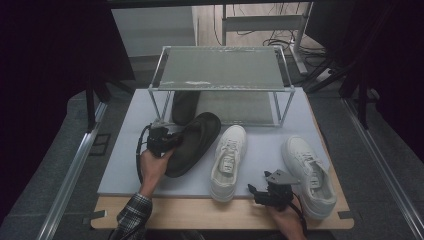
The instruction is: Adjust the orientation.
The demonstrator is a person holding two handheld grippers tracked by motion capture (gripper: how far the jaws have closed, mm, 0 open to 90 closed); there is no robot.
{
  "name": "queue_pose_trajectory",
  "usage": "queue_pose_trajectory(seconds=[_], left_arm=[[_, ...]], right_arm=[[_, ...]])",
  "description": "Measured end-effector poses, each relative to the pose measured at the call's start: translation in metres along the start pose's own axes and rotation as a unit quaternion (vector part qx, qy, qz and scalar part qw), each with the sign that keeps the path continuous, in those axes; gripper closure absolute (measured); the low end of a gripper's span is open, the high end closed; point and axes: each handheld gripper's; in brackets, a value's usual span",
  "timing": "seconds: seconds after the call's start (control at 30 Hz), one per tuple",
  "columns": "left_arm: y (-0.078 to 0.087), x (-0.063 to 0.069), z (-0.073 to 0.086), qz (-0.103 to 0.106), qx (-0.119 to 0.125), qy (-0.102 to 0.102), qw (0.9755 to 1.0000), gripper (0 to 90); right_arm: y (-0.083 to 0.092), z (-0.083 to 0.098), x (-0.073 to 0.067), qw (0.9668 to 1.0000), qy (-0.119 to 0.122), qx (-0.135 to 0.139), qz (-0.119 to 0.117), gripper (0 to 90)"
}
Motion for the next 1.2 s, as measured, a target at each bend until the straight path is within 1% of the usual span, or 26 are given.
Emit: queue_pose_trajectory(seconds=[0.17,0.27,0.43,0.5,0.57,0.6,0.7,0.77,0.8,0.83,0.87,0.93,0.97,1.0,1.1,1.2], left_arm=[[-0.013,0.001,-0.005,-0.008,0.003,0.004,1.0,81.5],[-0.021,0.002,-0.009,-0.014,0.005,0.003,0.9999,81.5],[-0.033,0.004,-0.014,-0.031,0.011,-0.002,0.9995,81.6],[-0.038,0.005,-0.015,-0.036,0.012,-0.002,0.9993,81.5],[-0.046,0.006,-0.018,-0.045,0.015,-0.001,0.9989,81.5],[-0.046,0.006,-0.018,-0.045,0.015,-0.001,0.9989,81.5],[-0.054,0.008,-0.02,-0.054,0.017,0.0,0.9984,81.5],[-0.06,0.009,-0.021,-0.064,0.021,0.002,0.9978,81.5],[-0.065,0.009,-0.022,-0.073,0.022,0.002,0.9971,81.5],[-0.065,0.009,-0.022,-0.073,0.022,0.002,0.9971,81.5],[-0.071,0.009,-0.023,-0.081,0.022,0.006,0.9965,81.5],[-0.073,0.009,-0.023,-0.085,0.022,0.008,0.9961,81.4],[-0.076,0.009,-0.022,-0.088,0.022,0.012,0.9958,81.3],[-0.08,0.008,-0.021,-0.095,0.022,0.021,0.995,81.2],[-0.085,0.008,-0.02,-0.101,0.022,0.021,0.9945,81.1],[-0.09,0.009,-0.019,-0.113,0.026,0.024,0.993,81.0]], right_arm=[[0.0,0.0,0.0,1.0,0.001,0.0,0.0,21.7],[0.0,0.0,0.0,1.0,0.001,0.001,-0.001,21.7],[0.0,0.0,0.0,1.0,0.0,0.002,-0.002,21.7],[0.0,0.0,0.0,1.0,0.0,0.002,-0.002,21.7],[0.0,0.0,0.0,1.0,0.0,0.002,-0.002,21.7],[0.0,0.0,0.0,1.0,0.0,0.002,-0.002,21.7],[0.0,0.0,0.0,1.0,0.0,0.002,-0.002,21.7],[0.0,0.0,0.0,1.0,0.0,0.002,-0.002,21.7],[0.0,0.0,0.0,1.0,0.0,0.002,-0.003,21.7],[0.0,0.0,0.0,1.0,0.0,0.002,-0.003,21.7],[0.0,0.0,0.0,1.0,0.0,0.002,-0.003,21.7],[0.0,0.0,0.0,1.0,0.0,0.002,-0.003,21.6],[0.0,0.0,0.0,1.0,0.0,0.002,-0.003,21.6],[0.0,0.0,0.0,1.0,0.0,0.002,-0.003,21.6],[0.0,0.0,0.0,1.0,0.0,0.002,-0.004,21.6],[0.001,0.001,0.0,1.0,0.0,0.002,-0.004,21.5]])
Point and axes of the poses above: each handheld gripper's, and its own axes: y roughly backward along the jaws, z roughly out of its underside, x roughly to its right, and after that the axes turned 10 degrees about x, right-handed
